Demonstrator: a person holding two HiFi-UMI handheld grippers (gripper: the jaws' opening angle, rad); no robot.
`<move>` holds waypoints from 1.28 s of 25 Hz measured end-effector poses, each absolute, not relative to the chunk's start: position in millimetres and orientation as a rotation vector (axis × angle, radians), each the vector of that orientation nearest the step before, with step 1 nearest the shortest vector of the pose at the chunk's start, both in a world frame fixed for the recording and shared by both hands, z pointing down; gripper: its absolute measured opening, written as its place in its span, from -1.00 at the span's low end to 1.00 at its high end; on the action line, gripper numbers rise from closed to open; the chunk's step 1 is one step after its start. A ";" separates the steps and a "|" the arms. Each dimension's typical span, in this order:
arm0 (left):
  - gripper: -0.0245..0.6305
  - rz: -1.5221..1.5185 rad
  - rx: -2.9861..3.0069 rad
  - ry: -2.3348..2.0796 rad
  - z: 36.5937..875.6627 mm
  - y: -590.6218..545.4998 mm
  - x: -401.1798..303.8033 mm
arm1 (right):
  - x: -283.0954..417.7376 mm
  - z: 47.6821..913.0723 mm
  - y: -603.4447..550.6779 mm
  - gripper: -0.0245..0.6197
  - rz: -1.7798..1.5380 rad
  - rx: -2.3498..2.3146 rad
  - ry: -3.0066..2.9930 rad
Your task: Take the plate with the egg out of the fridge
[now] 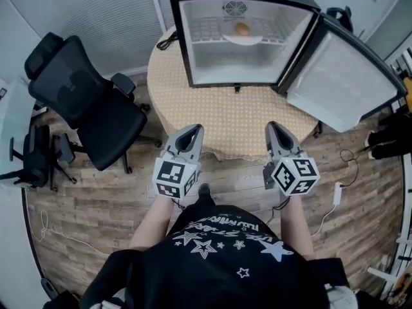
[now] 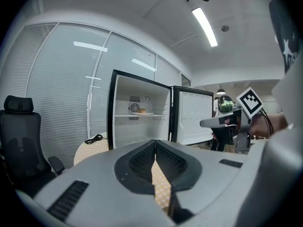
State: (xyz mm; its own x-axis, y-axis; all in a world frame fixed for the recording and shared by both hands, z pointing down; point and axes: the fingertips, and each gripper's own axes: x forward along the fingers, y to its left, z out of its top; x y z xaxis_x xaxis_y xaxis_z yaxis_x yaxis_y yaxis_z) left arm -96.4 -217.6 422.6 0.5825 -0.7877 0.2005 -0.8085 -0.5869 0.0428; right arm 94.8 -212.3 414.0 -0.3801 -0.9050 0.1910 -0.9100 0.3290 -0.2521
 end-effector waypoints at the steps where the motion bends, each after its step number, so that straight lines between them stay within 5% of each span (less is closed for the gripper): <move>1: -0.90 0.242 2.678 -1.355 423.3 -221.8 -99.6 | 93.6 411.9 -216.9 -0.80 0.494 1.758 -2.545; 32: -0.90 0.263 2.725 -1.315 424.7 -341.9 -117.5 | 77.0 412.2 -356.5 -0.80 0.660 1.826 -2.538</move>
State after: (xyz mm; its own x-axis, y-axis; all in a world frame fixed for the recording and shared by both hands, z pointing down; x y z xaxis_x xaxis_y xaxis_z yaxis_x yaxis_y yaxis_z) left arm -117.5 -341.9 424.7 0.6113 -0.7658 0.1999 -0.7838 -0.6208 0.0187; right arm 77.0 -356.5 412.2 -0.3462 -0.9180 0.1934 -0.8959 0.2623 -0.3586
